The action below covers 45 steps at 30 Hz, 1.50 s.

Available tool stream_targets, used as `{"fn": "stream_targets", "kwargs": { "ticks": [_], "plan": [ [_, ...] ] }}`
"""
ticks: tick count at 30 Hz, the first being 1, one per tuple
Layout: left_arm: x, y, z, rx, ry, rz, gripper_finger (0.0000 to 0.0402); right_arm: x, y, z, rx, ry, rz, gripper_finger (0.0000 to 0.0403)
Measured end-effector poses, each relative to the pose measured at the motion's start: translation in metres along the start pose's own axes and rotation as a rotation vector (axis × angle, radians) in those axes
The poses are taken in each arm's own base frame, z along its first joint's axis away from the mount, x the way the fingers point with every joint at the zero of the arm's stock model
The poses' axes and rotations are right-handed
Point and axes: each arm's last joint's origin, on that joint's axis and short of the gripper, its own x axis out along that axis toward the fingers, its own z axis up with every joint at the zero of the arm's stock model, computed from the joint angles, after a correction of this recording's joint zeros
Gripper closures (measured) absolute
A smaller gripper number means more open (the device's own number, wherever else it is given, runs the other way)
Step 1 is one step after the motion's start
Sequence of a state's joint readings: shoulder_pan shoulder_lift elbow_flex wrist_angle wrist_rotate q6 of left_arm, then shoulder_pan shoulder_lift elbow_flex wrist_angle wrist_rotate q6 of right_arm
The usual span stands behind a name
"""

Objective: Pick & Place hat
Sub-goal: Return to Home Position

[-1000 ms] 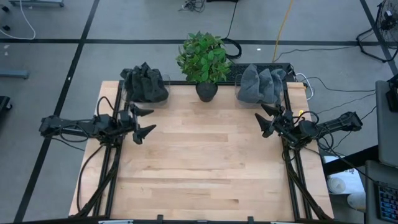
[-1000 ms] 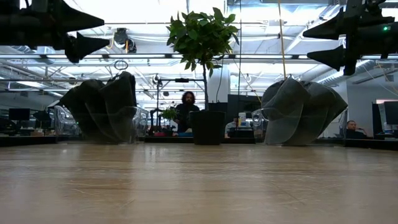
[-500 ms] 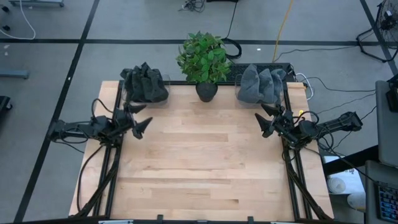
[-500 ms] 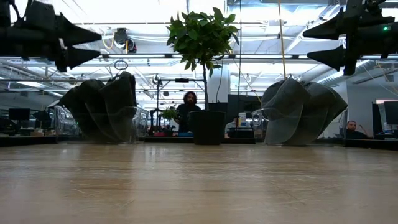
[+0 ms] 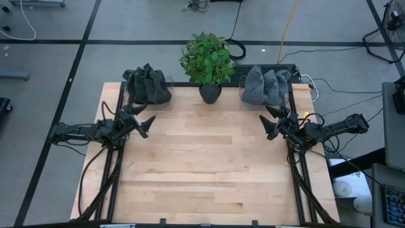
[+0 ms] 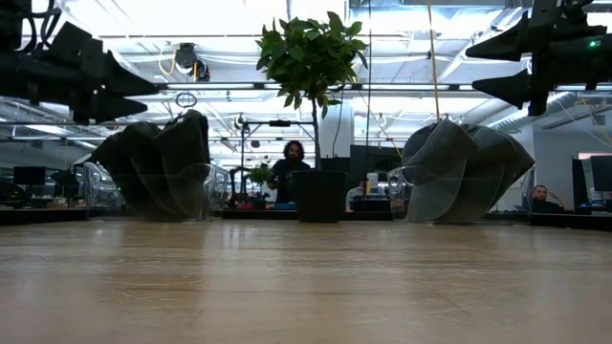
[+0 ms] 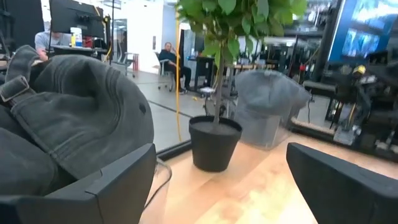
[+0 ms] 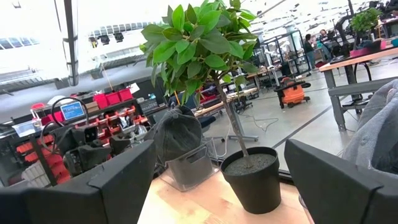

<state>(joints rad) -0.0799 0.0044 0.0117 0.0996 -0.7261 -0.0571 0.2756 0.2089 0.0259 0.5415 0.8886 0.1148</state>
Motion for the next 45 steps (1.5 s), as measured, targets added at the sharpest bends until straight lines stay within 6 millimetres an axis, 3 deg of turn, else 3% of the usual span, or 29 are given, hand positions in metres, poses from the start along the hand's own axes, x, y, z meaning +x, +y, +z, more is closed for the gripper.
{"fn": "stream_targets", "kwargs": {
  "ticks": [45],
  "plan": [
    [0.0000,0.0000,-0.0021,0.019,0.021,0.000,0.0029,0.0000,0.0000,0.0000,0.000,0.000,0.000,0.0059]
  ]
}}
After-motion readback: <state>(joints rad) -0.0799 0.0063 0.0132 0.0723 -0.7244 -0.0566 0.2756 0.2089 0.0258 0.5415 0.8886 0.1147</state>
